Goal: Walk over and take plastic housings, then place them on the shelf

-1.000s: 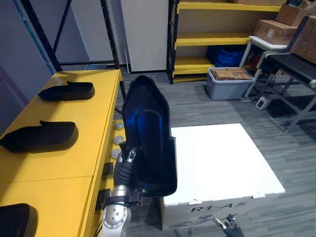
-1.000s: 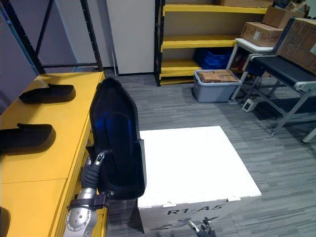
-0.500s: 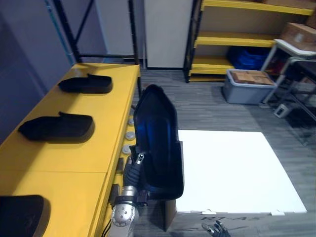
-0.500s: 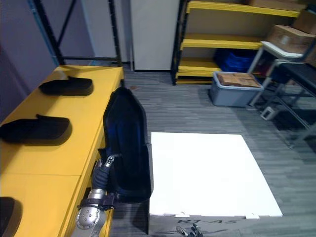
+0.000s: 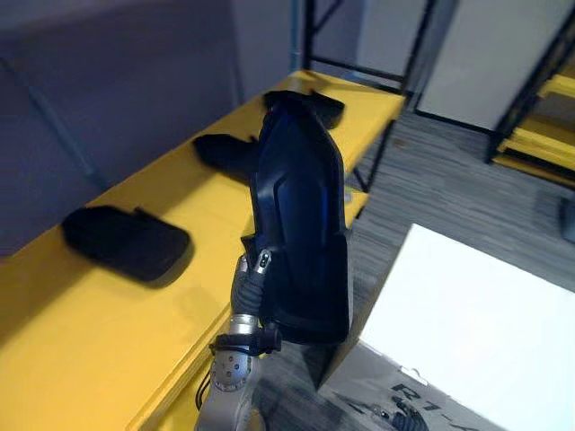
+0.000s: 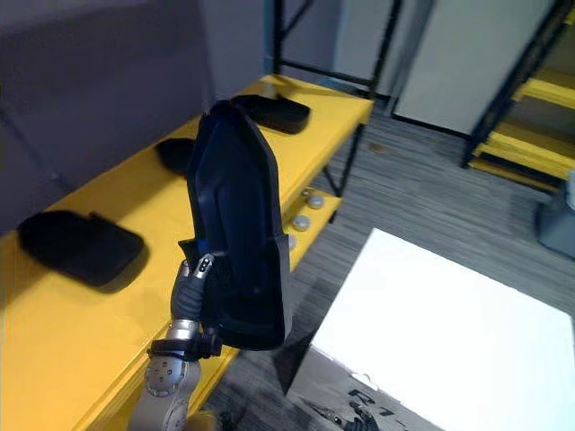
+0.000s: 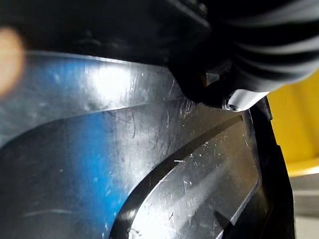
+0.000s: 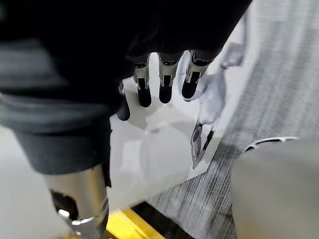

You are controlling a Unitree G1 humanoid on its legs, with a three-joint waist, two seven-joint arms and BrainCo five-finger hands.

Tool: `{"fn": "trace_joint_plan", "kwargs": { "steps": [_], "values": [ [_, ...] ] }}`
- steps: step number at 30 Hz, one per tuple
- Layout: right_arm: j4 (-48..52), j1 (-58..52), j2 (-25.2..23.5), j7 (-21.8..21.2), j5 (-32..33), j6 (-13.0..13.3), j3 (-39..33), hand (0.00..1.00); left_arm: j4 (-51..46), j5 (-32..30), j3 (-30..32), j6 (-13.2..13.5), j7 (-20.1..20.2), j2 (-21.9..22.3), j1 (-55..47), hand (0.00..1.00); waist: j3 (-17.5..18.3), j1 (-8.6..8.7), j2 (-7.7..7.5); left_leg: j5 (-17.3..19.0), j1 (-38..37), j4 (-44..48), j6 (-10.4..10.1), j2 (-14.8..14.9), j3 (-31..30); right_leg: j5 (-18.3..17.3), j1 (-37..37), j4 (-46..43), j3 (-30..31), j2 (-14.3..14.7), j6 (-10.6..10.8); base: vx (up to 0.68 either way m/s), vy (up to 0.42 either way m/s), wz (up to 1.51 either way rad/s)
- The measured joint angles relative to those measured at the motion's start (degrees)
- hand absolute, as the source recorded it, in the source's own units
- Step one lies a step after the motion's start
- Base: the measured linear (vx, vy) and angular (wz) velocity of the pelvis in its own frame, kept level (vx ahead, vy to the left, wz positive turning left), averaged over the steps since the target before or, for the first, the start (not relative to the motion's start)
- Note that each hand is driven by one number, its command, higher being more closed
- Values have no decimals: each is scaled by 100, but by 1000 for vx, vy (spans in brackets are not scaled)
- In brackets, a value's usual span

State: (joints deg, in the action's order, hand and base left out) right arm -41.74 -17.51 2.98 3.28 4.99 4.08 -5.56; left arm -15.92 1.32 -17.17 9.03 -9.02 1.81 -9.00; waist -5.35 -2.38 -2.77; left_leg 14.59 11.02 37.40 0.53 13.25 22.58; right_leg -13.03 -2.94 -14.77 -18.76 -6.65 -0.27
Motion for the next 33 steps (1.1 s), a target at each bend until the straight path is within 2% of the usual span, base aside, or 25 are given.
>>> {"fn": "trace_joint_plan", "kwargs": {
  "steps": [1, 2, 3, 4, 5, 6, 7, 9, 12, 13, 14, 15, 16, 18, 19, 20, 22, 23, 25, 29, 30, 31, 33],
  "values": [
    [-28, -9, 8, -2, -2, 21, -2, 0, 48, 46, -73, 71, -2, -28, 60, 100, 121, 121, 31, 30, -168, -164, -34, 113, 352, 38, -21, 110, -362, -127, 94, -26, 178, 156],
    [-136, -9, 73, -12, -5, 70, -9, 0, 179, 78, -210, 155, 10, -25, 170, 100, 202, 239, 116, 0, -451, -660, -38, 194, 736, 71, -31, 162, -646, -230, 195, -2, 210, 157],
    [-198, -13, 144, -20, -7, 91, -18, 0, 248, 81, -267, 161, 12, 0, 235, 100, 265, 288, 224, -63, -603, -1051, -112, 241, 874, 75, -43, 145, -779, -239, 284, 87, 353, 142],
    [-487, 201, 181, -32, -11, 81, -95, 0, 477, 79, -252, 160, 36, -20, 413, 100, 288, 347, 236, -183, -681, -1596, -279, -87, 882, 138, -6, 108, -869, -368, 363, 103, 323, 91],
    [-535, 247, 155, -32, -12, 82, -121, 0, 584, 77, -238, 149, 37, -40, 447, 100, 289, 342, 195, -317, -731, -1795, -146, -263, 870, 262, -23, 192, -847, -442, 291, 143, 395, 97],
    [-513, 241, 152, -35, -10, 106, -121, 0, 723, 85, -186, 127, -16, -67, 457, 100, 300, 362, 214, -393, -786, -2117, -85, -487, 705, 469, -129, 348, -874, -492, 299, 124, 306, 78],
    [-590, 265, 142, -35, -10, 106, -137, 0, 792, 81, -173, 123, -26, -129, 454, 100, 282, 351, 184, -400, -828, -2211, -70, -624, 551, 531, -214, 341, -871, -580, 347, 118, 285, 80],
    [-782, 397, 143, -35, -11, 104, -134, 0, 832, 82, -163, 122, -30, -252, 439, 100, 284, 338, 157, -395, -830, -2199, -55, -703, 388, 639, -313, 281, -866, -638, 379, 91, 178, 62],
    [-832, 566, 126, -36, -18, 93, -124, 0, 837, 80, -202, 118, -12, -293, 434, 100, 195, 320, 155, -391, -989, -2327, -51, -837, 117, 659, -172, -686, -696, -838, 371, 65, 115, 64],
    [-713, 544, 105, -45, -11, 96, -212, 0, 839, 71, -291, 113, 17, -298, 431, 100, 161, 389, 199, -377, -1165, -2444, -26, -823, -236, 569, 275, -1757, 131, -798, 230, 37, 42, 87],
    [-666, 537, 76, -56, -7, 98, -226, 0, 840, 63, -286, 115, 23, -308, 446, 100, 144, 443, 213, -372, -1183, -2463, -18, -812, -385, 270, 427, -2002, 645, -599, 264, 92, -75, 123],
    [-517, 490, 56, -64, -6, 99, -228, 0, 850, 63, -274, 112, 8, -285, 491, 100, 131, 503, 212, -371, -1198, -2481, -17, -801, -698, -224, 673, -2193, 1508, -126, 220, 75, -138, 110],
    [-310, 374, 43, -62, -4, 99, -242, 0, 851, 62, -255, 112, -17, -252, 538, 100, 87, 486, 206, -366, -1267, -2507, -23, -810, -901, -425, 915, -2285, 2165, 262, 215, 80, -204, 108],
    [-43, 177, 27, -60, -3, 93, -230, 0, 856, 48, -256, 112, -78, -243, 598, 100, 83, 527, 174, -337, -1228, -2406, -115, -859, -1339, -500, 1225, -2114, 2811, 631, 254, 66, -260, 128],
    [61, 25, -61, -61, 5, 92, -220, 0, 821, 46, -253, 125, -80, -240, 629, 100, 91, 540, -44, -237, -1134, -2159, -223, -1017, -1550, -121, 1181, -1372, 2924, 472, 335, 62, -271, 145],
    [32, -43, -117, -62, 10, 94, -223, 0, 838, 41, -237, 150, -79, -215, 648, 100, 54, 519, -128, -139, -1112, -2027, -280, -1076, -1663, -283, 1128, -1337, 2876, 360, 367, 80, -274, 128],
    [11, -99, -32, -62, 41, 51, -336, 0, 832, -32, -247, 84, -63, -21, 541, 100, 140, 407, 148, -87, -998, -1838, -379, -738, -1636, -237, 917, -1033, 2460, 515, 263, 108, -220, 78],
    [13, -79, -37, -60, 41, 51, -337, 0, 785, -43, -244, 88, -62, -13, 530, 100, 148, 397, 159, -107, -1016, -1902, -408, -684, -1637, -214, 851, -954, 2398, 547, 226, 120, -166, 44],
    [25, -29, -74, -68, 36, 55, -322, 0, 621, -43, -239, 98, -23, -9, 438, 100, 181, 292, 129, -207, -1134, -2162, -540, -539, -1638, -143, 658, -676, 2262, 647, 126, 108, -143, 22],
    [21, -38, -97, -72, 19, 56, -329, 0, 553, -46, -236, 103, 55, -9, 194, 100, 249, 257, 95, -300, -1225, -2328, -569, -534, -1645, -95, 420, -413, 2110, 626, 143, 102, -35, 21],
    [22, -32, -123, -73, 18, 58, -329, 0, 552, -46, -234, 100, 55, -9, 138, 100, 263, 196, 79, -333, -1225, -2372, -561, -542, -1648, -59, 366, -313, 2073, 610, 163, 76, 31, 27],
    [18, -32, -162, -72, 17, 61, -331, 0, 552, -46, -223, 97, 52, -23, 126, 100, 234, 140, 28, -399, -1199, -2388, -572, -569, -1675, -23, 294, -212, 1947, 566, 167, 63, 32, 39],
    [8, -35, -250, -68, 12, 62, -327, 0, 540, -46, -215, 97, 42, -36, 127, 100, 177, 144, -121, -503, -975, -2301, -544, -664, -1927, 3, 247, -150, 1570, 448, 175, 21, 19, 86]
  ]
}}
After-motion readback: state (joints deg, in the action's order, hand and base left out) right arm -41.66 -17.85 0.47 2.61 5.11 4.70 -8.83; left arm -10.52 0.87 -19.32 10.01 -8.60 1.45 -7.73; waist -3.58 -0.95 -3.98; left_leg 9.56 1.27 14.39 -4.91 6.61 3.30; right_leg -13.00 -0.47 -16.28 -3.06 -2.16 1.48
